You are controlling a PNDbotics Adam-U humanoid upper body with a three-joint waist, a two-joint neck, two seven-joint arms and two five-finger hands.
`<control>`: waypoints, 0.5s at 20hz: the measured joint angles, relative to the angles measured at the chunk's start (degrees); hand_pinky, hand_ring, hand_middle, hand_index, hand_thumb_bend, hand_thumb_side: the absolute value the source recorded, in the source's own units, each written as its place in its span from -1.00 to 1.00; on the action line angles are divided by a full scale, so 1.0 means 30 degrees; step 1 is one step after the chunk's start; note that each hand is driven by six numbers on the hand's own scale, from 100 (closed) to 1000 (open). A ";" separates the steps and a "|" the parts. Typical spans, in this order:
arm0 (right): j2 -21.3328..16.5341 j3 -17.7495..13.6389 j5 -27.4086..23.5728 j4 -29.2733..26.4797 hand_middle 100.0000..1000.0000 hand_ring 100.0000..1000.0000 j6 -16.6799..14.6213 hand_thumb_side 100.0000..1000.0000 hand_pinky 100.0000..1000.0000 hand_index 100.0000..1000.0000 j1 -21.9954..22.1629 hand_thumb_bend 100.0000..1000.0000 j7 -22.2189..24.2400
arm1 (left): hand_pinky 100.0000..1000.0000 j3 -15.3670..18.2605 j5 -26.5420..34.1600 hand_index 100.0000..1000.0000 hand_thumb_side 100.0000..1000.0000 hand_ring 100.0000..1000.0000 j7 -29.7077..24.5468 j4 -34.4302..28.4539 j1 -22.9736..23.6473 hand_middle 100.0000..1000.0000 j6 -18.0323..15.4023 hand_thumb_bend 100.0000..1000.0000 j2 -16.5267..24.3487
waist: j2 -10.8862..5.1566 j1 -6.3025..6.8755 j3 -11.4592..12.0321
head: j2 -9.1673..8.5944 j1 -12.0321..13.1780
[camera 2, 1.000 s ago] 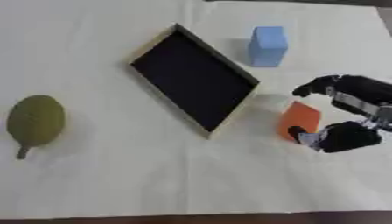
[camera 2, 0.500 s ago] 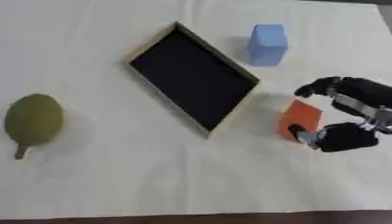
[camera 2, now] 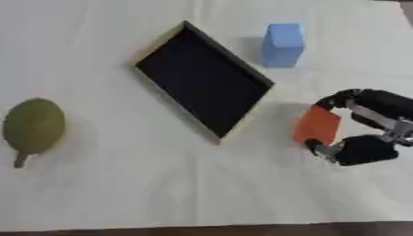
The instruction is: Pick up objects on the table and place them in the box.
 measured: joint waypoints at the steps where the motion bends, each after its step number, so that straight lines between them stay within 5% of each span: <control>1: 0.0066 0.0000 0.0001 0.0000 0.53 0.72 0.0091 0.04 0.77 0.75 -0.0004 -0.64 0.0023 | 0.86 0.0000 0.0004 0.60 0.12 0.49 -0.0024 0.0000 -0.0003 0.22 0.0018 -1.00 -0.0002 | 0.0004 -0.0003 0.0001 | -0.0016 0.0000; 5: 0.0172 -0.0014 -0.0112 0.0000 0.19 0.53 0.0654 -0.24 0.68 0.51 -0.0061 -0.96 -0.0163 | 0.86 0.0000 0.0041 0.60 0.12 0.49 -0.0073 0.0000 -0.0009 0.22 0.0055 -1.00 -0.0009 | 0.0015 -0.0003 0.0011 | -0.0098 0.0000; 10: 0.0410 -0.0326 -0.0912 0.0000 0.12 0.47 0.1074 -0.59 0.65 0.45 -0.0327 -1.00 -0.1211 | 0.86 0.0000 0.0065 0.60 0.12 0.50 -0.0144 0.0000 -0.0009 0.22 0.0110 -1.00 -0.0016 | 0.0015 -0.0006 0.0004 | -0.0101 0.0012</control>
